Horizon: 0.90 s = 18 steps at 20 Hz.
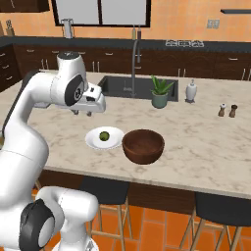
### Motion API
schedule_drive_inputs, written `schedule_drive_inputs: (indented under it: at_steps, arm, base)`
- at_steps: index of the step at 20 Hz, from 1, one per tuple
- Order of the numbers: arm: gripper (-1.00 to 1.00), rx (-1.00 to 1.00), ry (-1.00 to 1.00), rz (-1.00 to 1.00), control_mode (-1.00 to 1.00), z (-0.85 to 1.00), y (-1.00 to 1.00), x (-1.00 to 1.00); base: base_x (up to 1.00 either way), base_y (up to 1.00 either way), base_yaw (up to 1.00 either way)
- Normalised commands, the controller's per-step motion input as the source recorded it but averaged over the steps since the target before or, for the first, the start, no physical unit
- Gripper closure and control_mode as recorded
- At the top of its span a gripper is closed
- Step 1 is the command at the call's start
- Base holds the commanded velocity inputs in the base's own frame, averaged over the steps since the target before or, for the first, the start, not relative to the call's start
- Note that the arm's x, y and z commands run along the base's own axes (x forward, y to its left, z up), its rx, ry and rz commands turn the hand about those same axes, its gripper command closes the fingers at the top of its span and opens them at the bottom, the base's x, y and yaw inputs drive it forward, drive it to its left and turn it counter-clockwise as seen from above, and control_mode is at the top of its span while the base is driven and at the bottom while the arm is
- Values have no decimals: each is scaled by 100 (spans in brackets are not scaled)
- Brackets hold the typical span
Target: Pick the chicken drumstick and lime from their plates and place them in the bowl. Then put the bowl in the fridge.
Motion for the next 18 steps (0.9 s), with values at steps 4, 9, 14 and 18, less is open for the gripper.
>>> schedule_drive_inputs:
  at_steps: [4, 9, 14, 18]
  arm:
    - [-100, 6, 0, 0, -100, -10, 8, -37]
    - [-100, -1, 0, 0, -100, -57, 12, -11]
    - [-100, -2, 2, 0, -100, -40, 3, 24]
    - [-100, -2, 0, 0, -100, -56, 4, 57]
  base:
    - [0, 0, 0]
    - [0, 0, 0]
    - [0, 0, 0]
    - [0, 0, 0]
